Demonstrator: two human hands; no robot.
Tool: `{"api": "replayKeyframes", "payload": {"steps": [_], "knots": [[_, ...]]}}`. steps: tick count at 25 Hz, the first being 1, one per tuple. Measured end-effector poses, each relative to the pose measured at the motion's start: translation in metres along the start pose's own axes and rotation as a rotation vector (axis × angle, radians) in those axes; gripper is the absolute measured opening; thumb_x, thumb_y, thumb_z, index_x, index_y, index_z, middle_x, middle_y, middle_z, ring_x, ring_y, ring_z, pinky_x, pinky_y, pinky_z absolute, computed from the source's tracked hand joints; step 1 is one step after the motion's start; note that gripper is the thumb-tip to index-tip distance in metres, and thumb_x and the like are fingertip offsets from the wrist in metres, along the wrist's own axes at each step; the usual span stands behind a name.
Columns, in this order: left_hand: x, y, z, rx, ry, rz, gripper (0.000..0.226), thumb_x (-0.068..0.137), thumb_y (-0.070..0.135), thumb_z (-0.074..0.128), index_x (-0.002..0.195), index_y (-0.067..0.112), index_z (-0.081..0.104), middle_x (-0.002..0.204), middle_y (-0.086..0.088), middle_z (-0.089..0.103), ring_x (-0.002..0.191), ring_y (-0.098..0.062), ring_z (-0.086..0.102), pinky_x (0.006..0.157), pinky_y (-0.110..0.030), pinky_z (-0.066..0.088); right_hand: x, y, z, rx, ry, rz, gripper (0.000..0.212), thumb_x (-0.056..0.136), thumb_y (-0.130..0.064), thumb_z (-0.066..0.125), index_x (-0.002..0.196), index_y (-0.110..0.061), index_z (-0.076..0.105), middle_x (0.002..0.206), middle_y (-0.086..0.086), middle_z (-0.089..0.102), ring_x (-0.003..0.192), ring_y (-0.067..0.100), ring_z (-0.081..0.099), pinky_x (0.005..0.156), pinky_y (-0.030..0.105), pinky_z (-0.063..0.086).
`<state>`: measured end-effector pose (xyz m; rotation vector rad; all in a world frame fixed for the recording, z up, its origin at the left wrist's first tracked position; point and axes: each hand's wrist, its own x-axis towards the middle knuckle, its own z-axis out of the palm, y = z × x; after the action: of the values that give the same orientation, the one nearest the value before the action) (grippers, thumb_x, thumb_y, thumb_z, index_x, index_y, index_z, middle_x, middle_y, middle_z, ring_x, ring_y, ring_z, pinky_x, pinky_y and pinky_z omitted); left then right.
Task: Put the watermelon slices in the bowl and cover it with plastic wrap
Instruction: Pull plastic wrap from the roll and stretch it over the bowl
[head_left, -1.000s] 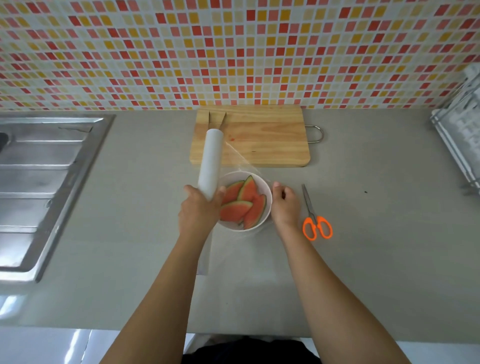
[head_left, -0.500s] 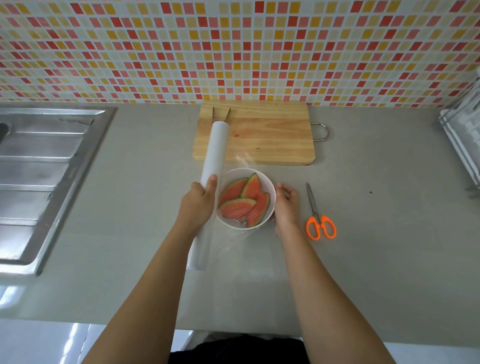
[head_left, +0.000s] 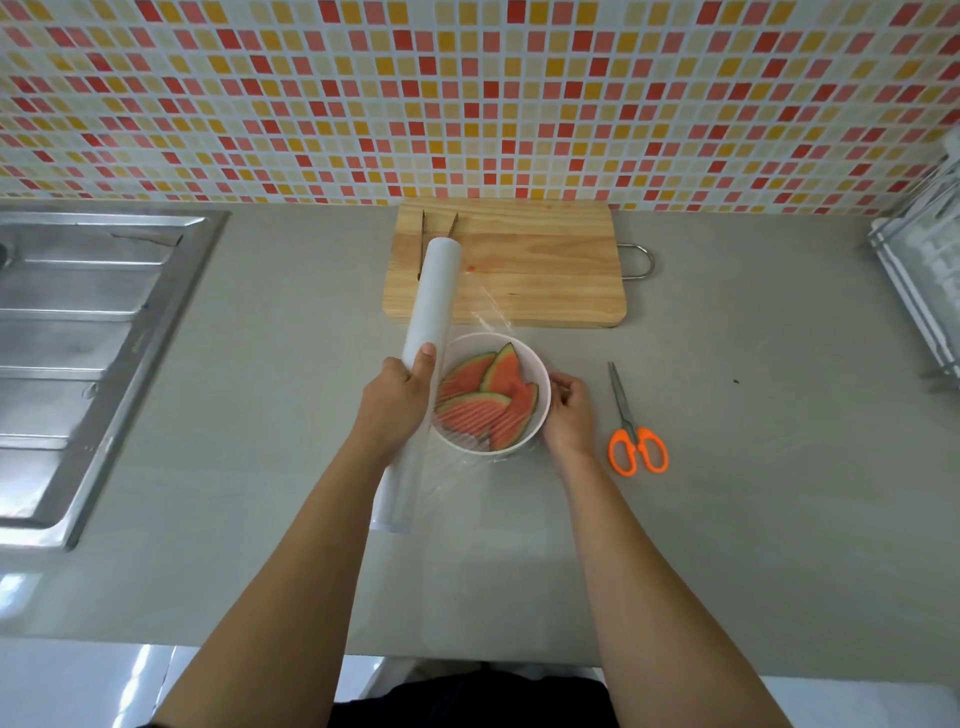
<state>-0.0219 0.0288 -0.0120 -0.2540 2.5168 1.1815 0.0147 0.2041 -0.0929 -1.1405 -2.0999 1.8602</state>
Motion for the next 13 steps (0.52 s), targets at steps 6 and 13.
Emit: {"api": "replayKeyframes", "payload": {"steps": [6,13], "knots": [[0.003,0.001,0.001,0.007,-0.006,0.01,0.049,0.094,0.058,0.031,0.101,0.011,0.045,0.08,0.006,0.046,0.07,-0.006,0.045,0.053,-0.021,0.03,-0.006,-0.019,-0.008,0.216,0.129,-0.212,0.035,0.1,-0.026,0.023,0.114,-0.015,0.054,0.117,0.001,0.058,0.114,0.015,0.053,0.091,0.02,0.038],[0.002,0.005,0.003,-0.026,-0.025,-0.012,0.048,0.094,0.055,0.031,0.101,0.01,0.047,0.091,-0.001,0.051,0.079,-0.018,0.05,0.061,-0.03,0.033,-0.01,-0.02,0.013,0.325,-0.053,-0.147,0.036,0.1,-0.021,0.028,0.126,-0.013,0.051,0.122,0.0,0.055,0.11,0.01,0.052,0.086,0.01,0.042]]}}
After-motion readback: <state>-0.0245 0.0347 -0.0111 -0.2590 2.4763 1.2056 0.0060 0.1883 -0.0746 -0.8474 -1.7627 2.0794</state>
